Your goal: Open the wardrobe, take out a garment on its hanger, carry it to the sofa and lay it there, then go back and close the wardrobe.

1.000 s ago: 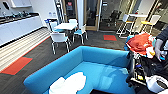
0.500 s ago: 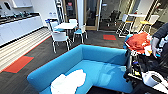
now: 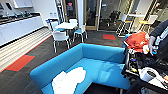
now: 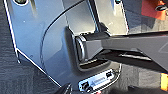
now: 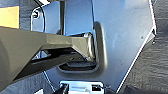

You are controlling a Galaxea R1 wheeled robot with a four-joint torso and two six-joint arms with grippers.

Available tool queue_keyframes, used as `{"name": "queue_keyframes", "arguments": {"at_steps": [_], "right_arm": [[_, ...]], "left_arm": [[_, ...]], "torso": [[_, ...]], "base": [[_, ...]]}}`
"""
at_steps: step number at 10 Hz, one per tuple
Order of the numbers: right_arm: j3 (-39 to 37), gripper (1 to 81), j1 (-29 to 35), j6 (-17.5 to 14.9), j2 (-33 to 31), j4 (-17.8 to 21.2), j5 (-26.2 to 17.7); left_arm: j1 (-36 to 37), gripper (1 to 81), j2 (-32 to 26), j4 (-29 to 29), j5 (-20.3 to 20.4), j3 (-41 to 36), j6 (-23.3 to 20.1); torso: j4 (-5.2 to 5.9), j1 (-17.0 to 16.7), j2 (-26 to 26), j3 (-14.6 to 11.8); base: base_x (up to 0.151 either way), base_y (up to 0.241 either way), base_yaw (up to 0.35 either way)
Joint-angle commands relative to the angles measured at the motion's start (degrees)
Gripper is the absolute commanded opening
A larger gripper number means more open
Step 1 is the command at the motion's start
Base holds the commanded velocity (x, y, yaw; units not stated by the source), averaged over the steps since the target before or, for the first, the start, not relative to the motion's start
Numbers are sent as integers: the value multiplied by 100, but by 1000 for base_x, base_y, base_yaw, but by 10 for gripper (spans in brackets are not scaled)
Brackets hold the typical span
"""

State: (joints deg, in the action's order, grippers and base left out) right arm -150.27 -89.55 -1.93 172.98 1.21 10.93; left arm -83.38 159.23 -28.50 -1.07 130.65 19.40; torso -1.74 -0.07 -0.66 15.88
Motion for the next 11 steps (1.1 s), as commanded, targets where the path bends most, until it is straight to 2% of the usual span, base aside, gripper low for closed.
{"name": "queue_keyframes", "arguments": {"at_steps": [1, 4, 11], "right_arm": [[25, 811, 38, -27, 11, -42, -347], [25, 811, 38, -27, 11, -42, -346], [-10, 811, 11, -27, 11, -42, -355]], "left_arm": [[98, 811, -58, -77, -297, -74, -15], [89, 811, -49, -77, -288, -74, -32], [81, 811, -23, 11, -244, 22, -24]], "torso": [[0, 7, 0, 0], [0, 7, -2, -2], [0, 7, -6, -2]], "base": [[-85, 0, 0], [-72, 0, 0], [0, 0, 0]]}}
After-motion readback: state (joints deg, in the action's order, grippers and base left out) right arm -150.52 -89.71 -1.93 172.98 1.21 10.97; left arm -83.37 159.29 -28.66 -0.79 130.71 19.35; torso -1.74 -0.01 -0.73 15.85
